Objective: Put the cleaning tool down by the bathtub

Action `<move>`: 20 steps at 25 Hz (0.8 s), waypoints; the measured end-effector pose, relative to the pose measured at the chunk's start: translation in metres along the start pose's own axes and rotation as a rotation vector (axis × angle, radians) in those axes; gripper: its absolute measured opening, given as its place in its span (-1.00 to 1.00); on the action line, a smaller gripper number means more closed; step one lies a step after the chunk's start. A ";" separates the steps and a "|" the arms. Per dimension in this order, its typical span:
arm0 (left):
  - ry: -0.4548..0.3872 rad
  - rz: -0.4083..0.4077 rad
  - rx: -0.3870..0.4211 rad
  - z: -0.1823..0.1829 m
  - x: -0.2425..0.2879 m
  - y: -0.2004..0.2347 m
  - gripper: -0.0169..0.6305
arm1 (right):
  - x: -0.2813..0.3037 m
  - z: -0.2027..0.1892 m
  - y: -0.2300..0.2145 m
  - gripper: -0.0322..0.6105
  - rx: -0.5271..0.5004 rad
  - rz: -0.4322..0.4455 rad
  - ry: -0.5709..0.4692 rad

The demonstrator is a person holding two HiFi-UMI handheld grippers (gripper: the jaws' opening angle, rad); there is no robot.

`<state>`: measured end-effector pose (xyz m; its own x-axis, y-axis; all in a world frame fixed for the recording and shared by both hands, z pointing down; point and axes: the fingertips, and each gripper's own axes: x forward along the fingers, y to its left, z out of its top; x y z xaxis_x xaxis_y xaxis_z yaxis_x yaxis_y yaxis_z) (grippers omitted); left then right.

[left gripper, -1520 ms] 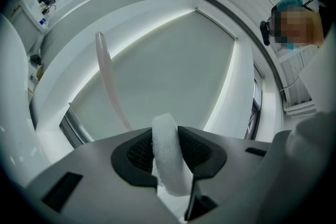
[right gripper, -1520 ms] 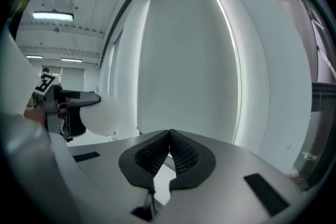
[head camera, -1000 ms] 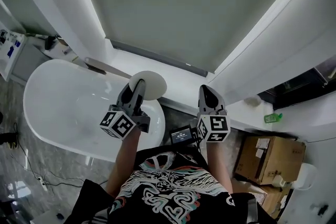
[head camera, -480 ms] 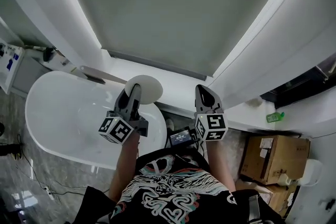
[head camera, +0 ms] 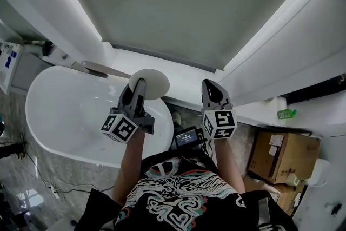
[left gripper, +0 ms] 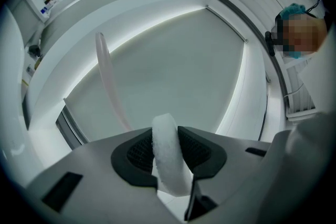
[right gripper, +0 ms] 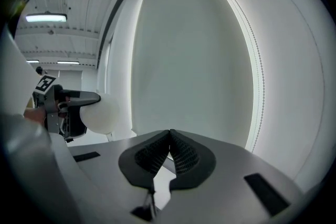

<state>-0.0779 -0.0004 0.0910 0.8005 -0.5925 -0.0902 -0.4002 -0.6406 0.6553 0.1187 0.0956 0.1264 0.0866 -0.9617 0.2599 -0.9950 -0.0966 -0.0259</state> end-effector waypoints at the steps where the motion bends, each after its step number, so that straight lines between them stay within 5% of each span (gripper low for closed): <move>1: 0.004 0.007 -0.002 -0.002 0.002 0.004 -0.55 | 0.003 -0.002 0.000 -0.81 -0.001 0.002 0.005; 20: 0.094 0.065 -0.045 -0.049 0.058 0.072 -0.55 | 0.078 -0.056 -0.025 -0.81 -0.057 0.026 0.156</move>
<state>-0.0381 -0.0572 0.1702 0.8124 -0.5827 0.0228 -0.4341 -0.5782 0.6908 0.1470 0.0374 0.2010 0.0562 -0.9116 0.4072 -0.9984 -0.0530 0.0191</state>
